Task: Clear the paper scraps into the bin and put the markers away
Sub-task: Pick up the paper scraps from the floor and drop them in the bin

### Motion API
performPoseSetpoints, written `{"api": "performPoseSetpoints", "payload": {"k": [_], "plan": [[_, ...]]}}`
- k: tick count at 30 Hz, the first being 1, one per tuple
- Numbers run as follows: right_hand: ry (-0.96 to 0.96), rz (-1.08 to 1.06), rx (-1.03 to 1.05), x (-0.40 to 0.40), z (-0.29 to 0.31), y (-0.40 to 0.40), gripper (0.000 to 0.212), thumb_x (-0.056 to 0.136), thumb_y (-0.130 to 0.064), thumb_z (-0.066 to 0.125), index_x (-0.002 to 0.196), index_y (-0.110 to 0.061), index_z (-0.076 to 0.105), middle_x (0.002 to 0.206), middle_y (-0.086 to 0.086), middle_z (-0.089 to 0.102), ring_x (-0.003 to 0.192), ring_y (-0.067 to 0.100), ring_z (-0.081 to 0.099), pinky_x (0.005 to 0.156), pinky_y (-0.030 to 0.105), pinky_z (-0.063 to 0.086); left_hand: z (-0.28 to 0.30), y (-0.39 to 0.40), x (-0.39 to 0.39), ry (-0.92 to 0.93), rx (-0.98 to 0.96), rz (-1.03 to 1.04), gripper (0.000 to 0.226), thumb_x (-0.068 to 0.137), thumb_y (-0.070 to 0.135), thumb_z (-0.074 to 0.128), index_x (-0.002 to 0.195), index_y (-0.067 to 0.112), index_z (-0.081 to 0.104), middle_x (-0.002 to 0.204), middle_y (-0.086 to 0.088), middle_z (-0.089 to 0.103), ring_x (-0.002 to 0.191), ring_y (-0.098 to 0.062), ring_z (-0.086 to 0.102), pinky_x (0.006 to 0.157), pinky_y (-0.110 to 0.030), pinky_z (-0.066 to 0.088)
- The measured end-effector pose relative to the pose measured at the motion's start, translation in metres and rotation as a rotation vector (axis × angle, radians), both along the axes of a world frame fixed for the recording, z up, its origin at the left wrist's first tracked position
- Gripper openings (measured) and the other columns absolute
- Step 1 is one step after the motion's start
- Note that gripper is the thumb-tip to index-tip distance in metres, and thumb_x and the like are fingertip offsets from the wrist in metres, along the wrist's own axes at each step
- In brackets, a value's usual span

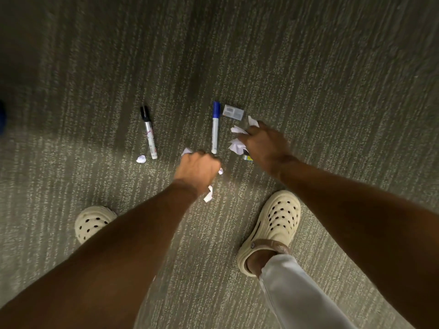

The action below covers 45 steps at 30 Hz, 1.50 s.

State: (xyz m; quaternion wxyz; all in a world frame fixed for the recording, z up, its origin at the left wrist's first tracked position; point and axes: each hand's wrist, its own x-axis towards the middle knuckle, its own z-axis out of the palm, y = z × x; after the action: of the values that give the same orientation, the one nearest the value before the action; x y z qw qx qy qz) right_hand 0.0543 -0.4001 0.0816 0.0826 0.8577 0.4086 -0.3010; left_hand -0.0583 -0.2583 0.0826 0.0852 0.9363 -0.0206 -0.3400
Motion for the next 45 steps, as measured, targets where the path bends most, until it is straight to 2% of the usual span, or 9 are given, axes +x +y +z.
{"api": "performPoseSetpoints", "payload": {"k": [4, 7, 12, 16, 18, 25, 33, 37, 45], "plan": [[0.034, 0.051, 0.018, -0.005, 0.024, 0.051, 0.035, 0.096, -0.017, 0.046, 0.130, -0.020, 0.053, 0.138, 0.010, 0.047, 0.116, 0.032, 0.054, 0.087, 0.043, 0.050, 0.032, 0.047, 0.004, -0.013, 0.077, 0.121, 0.016, 0.085, 0.005, 0.062, 0.095, 0.018, 0.063, 0.083, -0.001, 0.062, 0.072, -0.018, 0.054, 0.077, -0.035, 0.048], [0.028, 0.104, 0.092, -0.013, 0.042, 0.088, 0.033, 0.098, -0.027, 0.043, 0.130, -0.024, 0.045, 0.126, 0.014, 0.059, 0.101, 0.036, 0.063, 0.074, 0.039, 0.046, 0.056, 0.080, 0.000, -0.058, 0.103, 0.203, 0.017, 0.084, 0.007, 0.063, 0.097, 0.018, 0.067, 0.091, -0.004, 0.067, 0.086, -0.025, 0.065, 0.073, -0.037, 0.049], [0.034, 0.302, 0.105, -0.034, 0.066, 0.150, 0.045, 0.089, 0.001, 0.050, 0.131, -0.015, 0.050, 0.154, 0.016, 0.025, 0.084, 0.029, 0.068, 0.060, 0.038, 0.051, 0.086, 0.130, -0.025, -0.091, 0.132, 0.320, 0.027, 0.084, 0.005, 0.061, 0.108, 0.016, 0.063, 0.098, -0.006, 0.065, 0.095, -0.028, 0.064, 0.074, -0.038, 0.049], [-0.008, 0.459, 0.148, -0.052, 0.083, 0.205, 0.074, 0.073, -0.033, 0.077, 0.138, -0.020, 0.045, 0.150, 0.010, 0.037, 0.120, 0.030, 0.055, 0.089, 0.039, 0.053, 0.108, 0.169, -0.048, -0.133, 0.126, 0.415, 0.030, 0.085, 0.007, 0.061, 0.113, 0.017, 0.060, 0.103, -0.004, 0.065, 0.099, -0.028, 0.063, 0.075, -0.037, 0.050], [0.000, 0.531, 0.171, -0.061, 0.095, 0.231, 0.089, 0.062, -0.031, 0.084, 0.139, -0.017, 0.042, 0.149, 0.010, 0.039, 0.136, 0.031, 0.040, 0.092, 0.042, 0.052, 0.119, 0.190, -0.060, -0.151, 0.131, 0.458, 0.028, 0.087, 0.010, 0.059, 0.114, 0.018, 0.059, 0.106, -0.005, 0.066, 0.101, -0.028, 0.063, 0.077, -0.037, 0.050], [0.036, 0.589, 0.263, -0.097, 0.138, 0.330, 0.047, 0.096, -0.017, 0.041, 0.142, -0.009, 0.040, 0.148, 0.012, 0.039, 0.137, 0.033, 0.038, 0.086, 0.048, 0.051, 0.168, 0.271, -0.103, -0.240, 0.173, 0.627, 0.024, 0.089, 0.024, 0.060, 0.112, 0.021, 0.062, 0.109, -0.004, 0.066, 0.104, -0.028, 0.062, 0.079, -0.038, 0.050], [-0.037, 0.721, 0.450, -0.139, 0.175, 0.448, 0.029, 0.078, 0.000, 0.065, 0.107, -0.001, 0.067, 0.110, 0.016, 0.068, 0.088, 0.037, 0.069, 0.055, 0.042, 0.056, 0.196, 0.373, -0.157, -0.271, 0.299, 0.736, 0.020, 0.087, 0.012, 0.058, 0.107, 0.016, 0.062, 0.105, -0.005, 0.067, 0.099, -0.028, 0.063, 0.070, -0.038, 0.050], [-0.068, 0.746, 0.387, -0.159, 0.173, 0.503, 0.038, 0.091, -0.002, 0.050, 0.128, -0.007, 0.054, 0.134, 0.010, 0.052, 0.115, 0.033, 0.056, 0.076, 0.045, 0.053, 0.196, 0.422, -0.177, -0.281, 0.339, 0.772, 0.025, 0.085, 0.007, 0.060, 0.109, 0.014, 0.062, 0.100, -0.008, 0.067, 0.096, -0.031, 0.063, 0.068, -0.040, 0.051], [-0.128, 0.742, 0.352, -0.173, 0.136, 0.569, 0.034, 0.090, 0.002, 0.054, 0.123, -0.005, 0.058, 0.129, 0.010, 0.054, 0.115, 0.031, 0.055, 0.075, 0.043, 0.056, 0.148, 0.478, -0.195, -0.283, 0.305, 0.832, 0.036, 0.084, -0.002, 0.060, 0.118, 0.012, 0.057, 0.105, -0.011, 0.064, 0.100, -0.030, 0.061, 0.075, -0.042, 0.052]]}}
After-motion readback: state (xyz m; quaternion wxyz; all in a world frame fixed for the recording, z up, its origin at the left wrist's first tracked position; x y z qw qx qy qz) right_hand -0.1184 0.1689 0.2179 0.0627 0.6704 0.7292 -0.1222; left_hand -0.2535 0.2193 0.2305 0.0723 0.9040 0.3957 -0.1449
